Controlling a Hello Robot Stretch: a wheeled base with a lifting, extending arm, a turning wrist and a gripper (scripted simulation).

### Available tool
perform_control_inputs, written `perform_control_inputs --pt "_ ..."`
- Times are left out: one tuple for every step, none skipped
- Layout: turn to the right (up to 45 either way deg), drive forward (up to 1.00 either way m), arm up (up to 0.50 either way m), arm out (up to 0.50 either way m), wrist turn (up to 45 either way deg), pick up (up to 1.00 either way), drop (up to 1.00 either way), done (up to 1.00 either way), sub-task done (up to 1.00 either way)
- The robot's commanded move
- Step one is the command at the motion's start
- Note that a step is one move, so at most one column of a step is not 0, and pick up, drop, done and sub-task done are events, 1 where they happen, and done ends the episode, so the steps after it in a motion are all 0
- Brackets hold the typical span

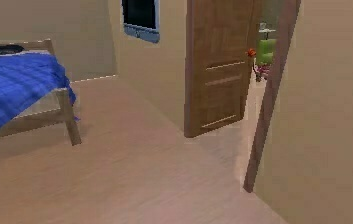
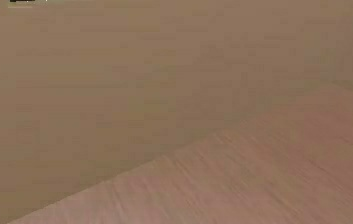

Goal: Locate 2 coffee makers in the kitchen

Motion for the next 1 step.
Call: perform_control_inputs --pt "0.0 1.00 0.00 0.00 0.0 0.00 0.00 0.00 0.00"
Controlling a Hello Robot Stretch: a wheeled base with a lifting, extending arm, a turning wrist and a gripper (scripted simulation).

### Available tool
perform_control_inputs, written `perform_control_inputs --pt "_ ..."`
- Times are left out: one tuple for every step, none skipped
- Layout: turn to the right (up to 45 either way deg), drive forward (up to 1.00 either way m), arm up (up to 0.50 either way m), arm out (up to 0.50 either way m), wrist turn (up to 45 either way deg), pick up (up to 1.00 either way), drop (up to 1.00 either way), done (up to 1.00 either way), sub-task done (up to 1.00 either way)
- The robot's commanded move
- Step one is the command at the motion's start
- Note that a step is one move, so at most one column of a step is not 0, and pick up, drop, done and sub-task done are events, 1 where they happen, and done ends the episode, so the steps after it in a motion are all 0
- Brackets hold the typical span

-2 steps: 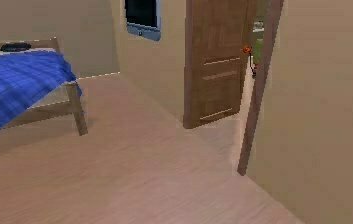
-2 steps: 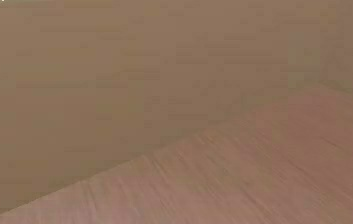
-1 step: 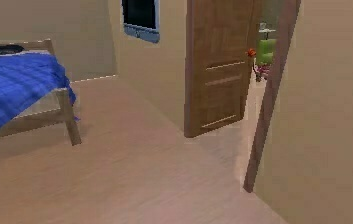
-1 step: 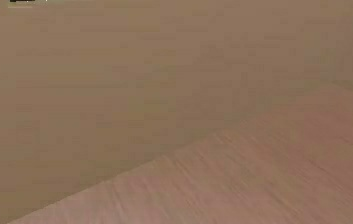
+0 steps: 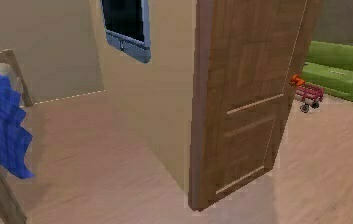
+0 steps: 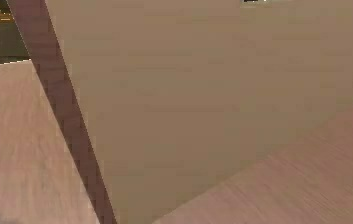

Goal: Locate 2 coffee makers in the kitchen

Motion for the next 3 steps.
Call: perform_control_inputs --pt "-12.0 0.00 0.00 0.00 0.0 0.00 0.00 0.00 0.00" --pt "0.0 0.15 0.00 0.00 0.0 0.00 0.00 0.00 0.00" --pt "45.0 0.00 0.00 0.00 0.0 0.00 0.00 0.00 0.00"
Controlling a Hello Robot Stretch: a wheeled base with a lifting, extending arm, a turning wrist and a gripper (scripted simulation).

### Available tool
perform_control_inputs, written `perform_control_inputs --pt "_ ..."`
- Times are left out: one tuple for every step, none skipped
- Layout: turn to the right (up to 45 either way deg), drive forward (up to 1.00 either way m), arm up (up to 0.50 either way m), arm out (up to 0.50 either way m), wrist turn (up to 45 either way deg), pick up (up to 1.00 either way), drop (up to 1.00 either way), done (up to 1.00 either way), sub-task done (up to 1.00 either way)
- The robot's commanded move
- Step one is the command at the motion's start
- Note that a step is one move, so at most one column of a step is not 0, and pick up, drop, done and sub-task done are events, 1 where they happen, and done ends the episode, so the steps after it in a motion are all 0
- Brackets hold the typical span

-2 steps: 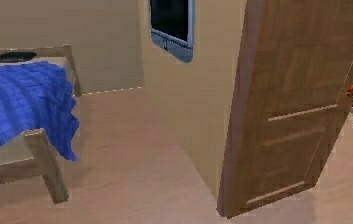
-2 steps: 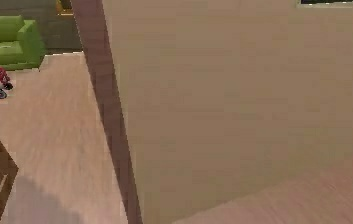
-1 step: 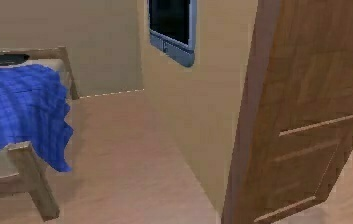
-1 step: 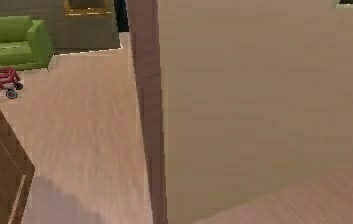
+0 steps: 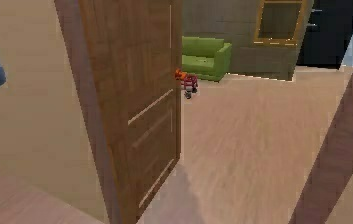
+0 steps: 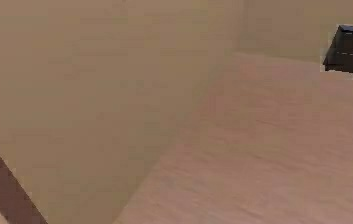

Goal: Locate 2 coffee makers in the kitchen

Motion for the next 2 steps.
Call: perform_control_inputs --pt "0.0 0.85 0.00 0.00 0.0 0.00 0.00 0.00 0.00" --pt "45.0 0.00 0.00 0.00 0.0 0.00 0.00 0.00 0.00"
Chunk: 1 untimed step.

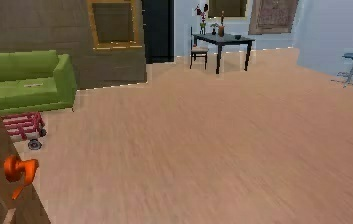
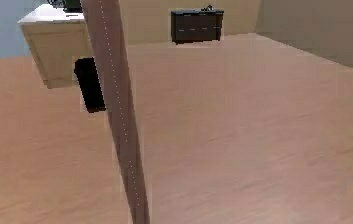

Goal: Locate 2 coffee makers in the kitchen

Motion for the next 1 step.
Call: perform_control_inputs --pt "33.0 0.00 0.00 0.00 0.0 0.00 0.00 0.00 0.00"
